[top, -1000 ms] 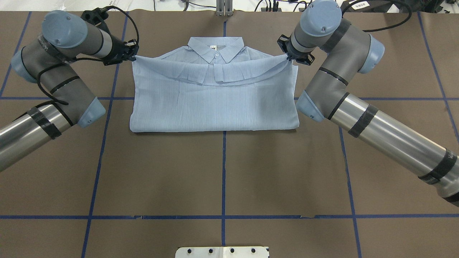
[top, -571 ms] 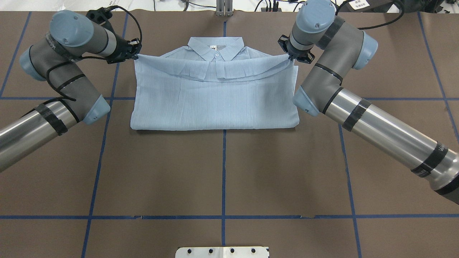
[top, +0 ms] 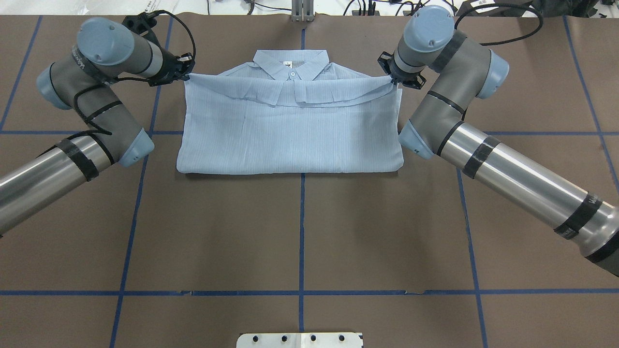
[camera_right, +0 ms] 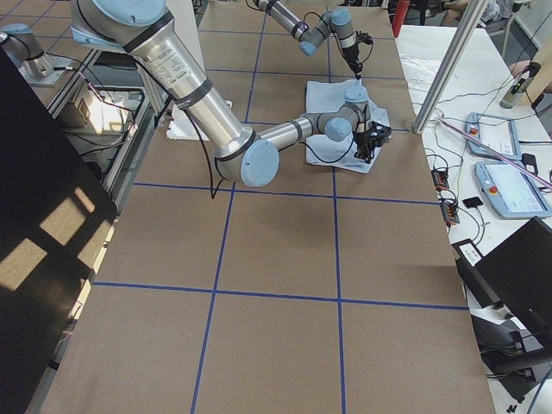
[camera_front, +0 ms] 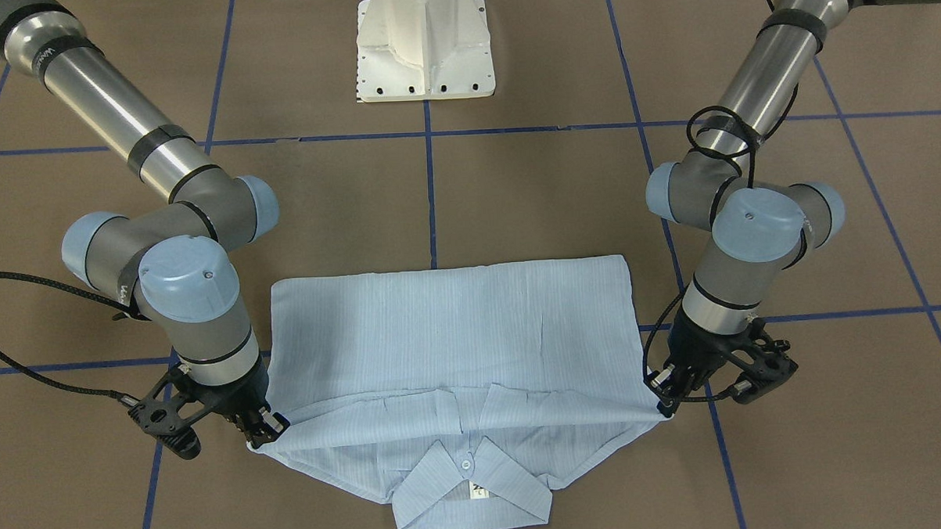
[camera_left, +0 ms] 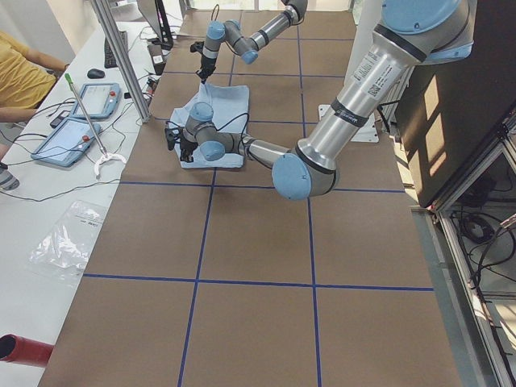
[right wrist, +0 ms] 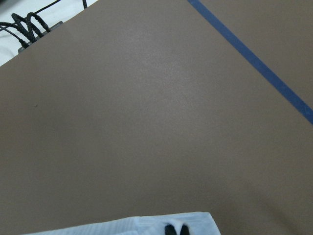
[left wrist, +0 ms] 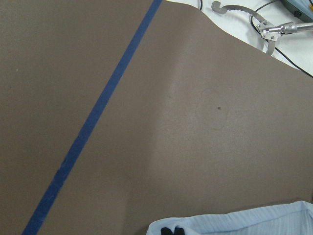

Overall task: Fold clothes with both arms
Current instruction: 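Lower the hem onto the collar and open both grippers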

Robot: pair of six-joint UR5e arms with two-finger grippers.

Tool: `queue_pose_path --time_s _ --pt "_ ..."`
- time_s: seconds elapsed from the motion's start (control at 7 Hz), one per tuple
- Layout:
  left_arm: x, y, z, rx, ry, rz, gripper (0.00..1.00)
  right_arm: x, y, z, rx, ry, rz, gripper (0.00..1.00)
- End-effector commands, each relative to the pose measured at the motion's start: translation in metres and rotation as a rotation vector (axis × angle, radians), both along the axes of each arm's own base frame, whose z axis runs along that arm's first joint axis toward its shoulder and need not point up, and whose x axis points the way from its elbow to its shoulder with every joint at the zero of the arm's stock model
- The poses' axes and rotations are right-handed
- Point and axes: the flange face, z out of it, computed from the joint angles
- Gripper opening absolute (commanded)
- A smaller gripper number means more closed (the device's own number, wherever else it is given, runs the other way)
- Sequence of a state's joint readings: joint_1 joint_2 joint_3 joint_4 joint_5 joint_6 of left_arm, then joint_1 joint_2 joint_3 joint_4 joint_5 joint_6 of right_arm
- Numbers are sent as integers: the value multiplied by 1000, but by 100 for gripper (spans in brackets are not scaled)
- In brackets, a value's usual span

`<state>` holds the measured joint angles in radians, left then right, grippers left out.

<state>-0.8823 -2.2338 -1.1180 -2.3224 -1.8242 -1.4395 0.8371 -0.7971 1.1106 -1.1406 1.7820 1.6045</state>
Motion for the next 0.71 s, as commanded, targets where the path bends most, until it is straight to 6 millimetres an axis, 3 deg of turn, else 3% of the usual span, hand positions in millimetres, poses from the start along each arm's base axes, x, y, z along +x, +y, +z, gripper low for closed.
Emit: queue_pose_path --time_s 0.0,0.14,0.29,0.43,0.57 --pt "1 -2 1 28 -22 21 72 -3 2 1 1 -1 -4 33" --pt "-7 -6 0 32 -23 12 80 -2 2 2 2 -1 -6 38" --pt "-24 -11 -1 70 -42 19 81 -9 7 3 3 1 -14 60" --pt "-38 -8 -4 95 -38 18 82 -11 13 -9 14 -19 -7 99" --pt "-50 6 -10 119 -19 18 83 4 46 -24 57 -68 -24 100"
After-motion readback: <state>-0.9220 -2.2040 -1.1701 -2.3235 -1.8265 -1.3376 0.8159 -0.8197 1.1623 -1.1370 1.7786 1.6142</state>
